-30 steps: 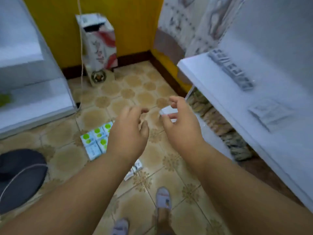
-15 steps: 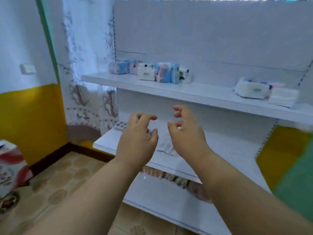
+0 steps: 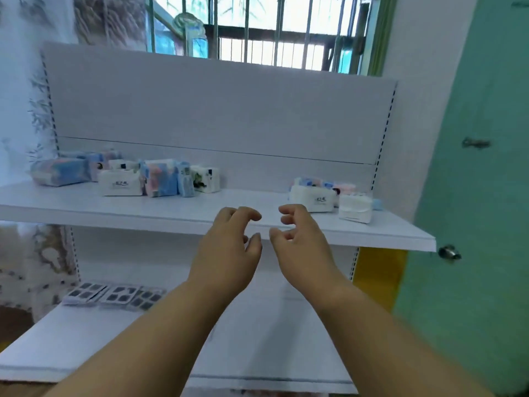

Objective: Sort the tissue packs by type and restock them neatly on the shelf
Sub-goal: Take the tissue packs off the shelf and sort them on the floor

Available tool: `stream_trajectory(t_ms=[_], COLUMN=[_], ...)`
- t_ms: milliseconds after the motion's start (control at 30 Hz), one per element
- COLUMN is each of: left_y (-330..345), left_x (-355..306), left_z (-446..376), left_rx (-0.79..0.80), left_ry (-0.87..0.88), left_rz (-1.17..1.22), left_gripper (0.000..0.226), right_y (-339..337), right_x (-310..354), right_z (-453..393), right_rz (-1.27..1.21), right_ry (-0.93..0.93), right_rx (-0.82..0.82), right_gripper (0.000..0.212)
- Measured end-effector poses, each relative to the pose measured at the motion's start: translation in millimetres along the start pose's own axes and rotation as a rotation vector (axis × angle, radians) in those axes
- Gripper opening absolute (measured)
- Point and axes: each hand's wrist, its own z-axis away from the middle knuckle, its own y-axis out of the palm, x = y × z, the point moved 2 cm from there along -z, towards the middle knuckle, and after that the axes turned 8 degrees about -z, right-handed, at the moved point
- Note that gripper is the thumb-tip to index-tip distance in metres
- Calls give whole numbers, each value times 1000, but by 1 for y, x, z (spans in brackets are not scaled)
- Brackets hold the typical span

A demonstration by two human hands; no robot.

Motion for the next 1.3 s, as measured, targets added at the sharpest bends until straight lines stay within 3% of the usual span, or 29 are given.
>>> stream_trajectory(t_ms=[233,433,600,733,800,900,1000,1133,1233,1300], left_y=[59,119,181,228,245,255,250,216,183,155], left_x=[-11,-44,-64,-64,-62,-61,-56,-46,-37,-30], left_z=[-89,-155,-214,-245,-250,-252,-253,-240,-216,-194], left_rx=[117,292,338,410,456,405,308,86,14,-17], left_ry=[88,78,150,138,142,136,33,-244,-471,-551], left_rz=[71,63,-275,-476,-516,-546,-435,91,552,692], left_gripper=[33,56,70,81,79,70,60,36,37,39], right_y=[-30,-71,-112,-133,-138,-144,-151,-157,-144,-131], right_x=[-32,-64,-97,-135,-153,-168,-169,-153,-132,-118], right_z=[-64,-118,-170,-207,-219,-235,-243,-246,-237,-225], right_rz=[117,217,518,815,842,797,627,88,-330,-473], right_ry=[102,123,-25,56,115,86,44,90,134,169], right_rx=[-227,-284,-281,-162,-120,-121,-162,-206,-162,-118], right_gripper=[40,40,34,43,54,58,48,30,24,29])
